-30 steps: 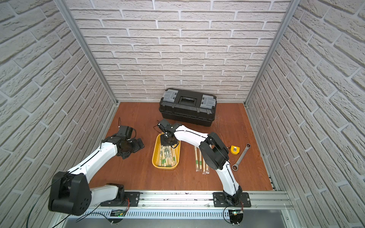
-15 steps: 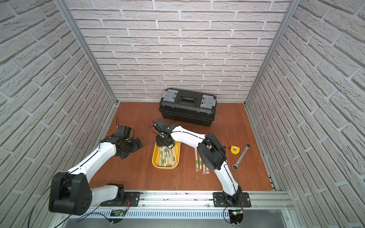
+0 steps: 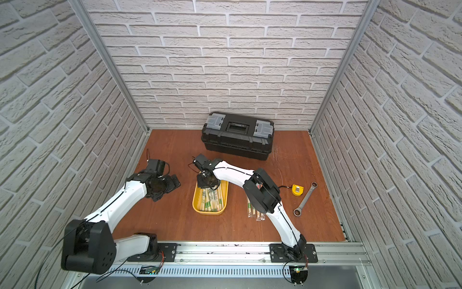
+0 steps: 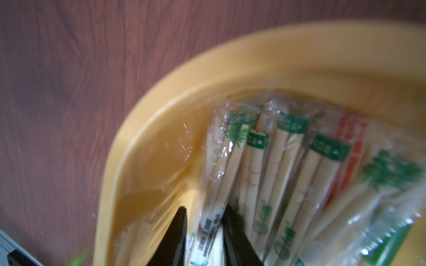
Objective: Take the paired disposable chopsticks out of the storage box
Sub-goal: Pick up the paired disposable chopsticks from the storage box.
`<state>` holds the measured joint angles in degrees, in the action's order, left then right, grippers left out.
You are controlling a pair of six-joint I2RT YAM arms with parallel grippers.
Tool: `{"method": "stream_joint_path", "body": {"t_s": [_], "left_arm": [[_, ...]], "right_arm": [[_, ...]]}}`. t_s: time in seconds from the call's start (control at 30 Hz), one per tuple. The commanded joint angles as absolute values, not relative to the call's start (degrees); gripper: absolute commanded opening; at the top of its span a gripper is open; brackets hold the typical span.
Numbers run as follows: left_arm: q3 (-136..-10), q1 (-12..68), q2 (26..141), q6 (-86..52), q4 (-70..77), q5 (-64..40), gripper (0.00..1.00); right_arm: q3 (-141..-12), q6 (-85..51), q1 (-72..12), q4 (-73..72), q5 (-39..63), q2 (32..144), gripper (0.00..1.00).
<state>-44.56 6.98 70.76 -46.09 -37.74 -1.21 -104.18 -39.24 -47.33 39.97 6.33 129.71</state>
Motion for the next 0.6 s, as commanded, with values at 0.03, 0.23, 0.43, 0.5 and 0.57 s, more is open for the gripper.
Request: {"method": "stream_joint_path", "body": {"t_s": [0.03, 0.23, 0.43, 0.5, 0.57], "left_arm": [[-43.5, 6.5, 70.2, -45.8, -37.3, -1.5, 0.98], [-43.3, 6.5, 70.2, -45.9, -37.0, -2.0, 0.98], [-43.2, 6.5, 70.3, -46.1, -36.7, -2.1, 0.98], [-43.2, 6.5, 70.3, -46.0, -36.7, -2.3, 0.98], [-43.1, 6.5, 70.2, -46.2, -36.5, -2.4, 0.98]], "right_arm": [[-105.9, -39.5, -47.8, 40.8, 6.4, 129.9, 0.25], [-105.1, -39.4, -47.8, 41.3, 6.1, 127.6, 0.24], [-104.1, -39.2, -47.8, 40.8, 5.4, 124.1, 0.18], [-104.1, -39.1, -47.7, 40.9, 5.0, 123.3, 0.17], [-104.0, -39.0, -47.7, 40.9, 5.0, 122.6, 0.17]]}}
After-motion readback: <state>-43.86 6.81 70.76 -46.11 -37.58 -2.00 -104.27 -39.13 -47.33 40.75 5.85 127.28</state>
